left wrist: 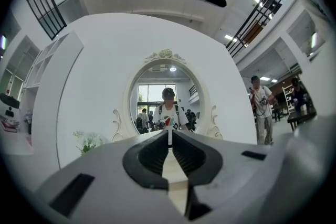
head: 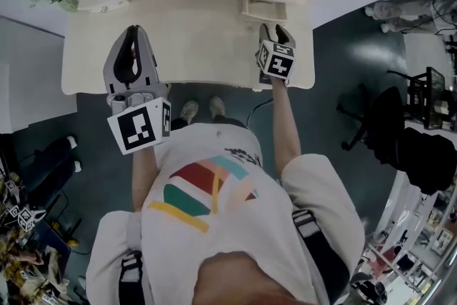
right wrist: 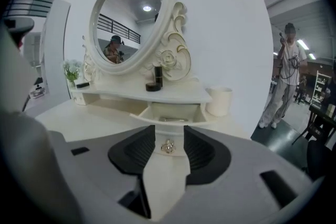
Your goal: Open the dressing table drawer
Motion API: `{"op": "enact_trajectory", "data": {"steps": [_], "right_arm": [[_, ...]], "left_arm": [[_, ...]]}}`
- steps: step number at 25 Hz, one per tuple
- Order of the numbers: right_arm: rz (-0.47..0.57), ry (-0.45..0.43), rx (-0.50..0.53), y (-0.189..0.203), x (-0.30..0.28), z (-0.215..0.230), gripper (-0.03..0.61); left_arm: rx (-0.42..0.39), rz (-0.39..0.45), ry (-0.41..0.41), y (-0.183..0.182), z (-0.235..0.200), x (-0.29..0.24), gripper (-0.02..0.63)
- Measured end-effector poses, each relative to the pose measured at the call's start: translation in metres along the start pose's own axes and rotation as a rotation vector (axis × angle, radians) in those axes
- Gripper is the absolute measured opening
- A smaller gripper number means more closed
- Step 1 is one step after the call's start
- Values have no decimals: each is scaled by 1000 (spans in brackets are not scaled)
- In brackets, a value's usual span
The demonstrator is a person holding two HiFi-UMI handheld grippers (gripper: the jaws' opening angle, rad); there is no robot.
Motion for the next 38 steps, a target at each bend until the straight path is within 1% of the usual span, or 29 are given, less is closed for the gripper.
{"op": "enact_trajectory", "data": {"steps": [2, 4, 6, 8, 14, 16, 19, 24, 29, 33, 38], "right_arm": [[49, 7, 8, -20, 8, 1, 139], [110, 17, 18, -44, 19, 2, 102], [184, 25, 27, -72, 33, 1, 52], [263, 29, 33, -99, 51, -2, 20], [509, 21, 57, -169, 113, -30, 2], [580, 13, 71, -184, 134, -44, 2], [656, -4, 95, -195, 164, -67, 2], [724, -72, 104, -197, 198, -109, 2], [739, -155, 60, -196, 218, -141, 2], [747, -182, 84, -197, 221, -156, 2], [743, -198, 78, -197, 220, -162, 2]], "left_arm": [[6, 4, 9, 0, 2, -1, 20], [12, 12, 19, -1, 4, -3, 20], [16, 18, 27, -3, 6, -4, 20], [21, 22, 33, -4, 8, -4, 20], [29, 28, 50, -5, 7, -10, 20], [27, 35, 53, -8, 6, -12, 20], [20, 42, 56, -12, 6, -11, 20], [12, 50, 66, -14, 5, -12, 20], [-27, 22, 100, -8, 10, -7, 20], [-23, 16, 102, -8, 9, -8, 20], [-28, 13, 96, -8, 6, -6, 20]]}}
Point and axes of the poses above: the fingertips, and each gripper's own axes: x backward along the fingers, z to its right, y out of its underside, the point moved 1 cm from there along x, backward along the fingers, and after that the axes turned 3 degrees about y, right-handed, at the moved point
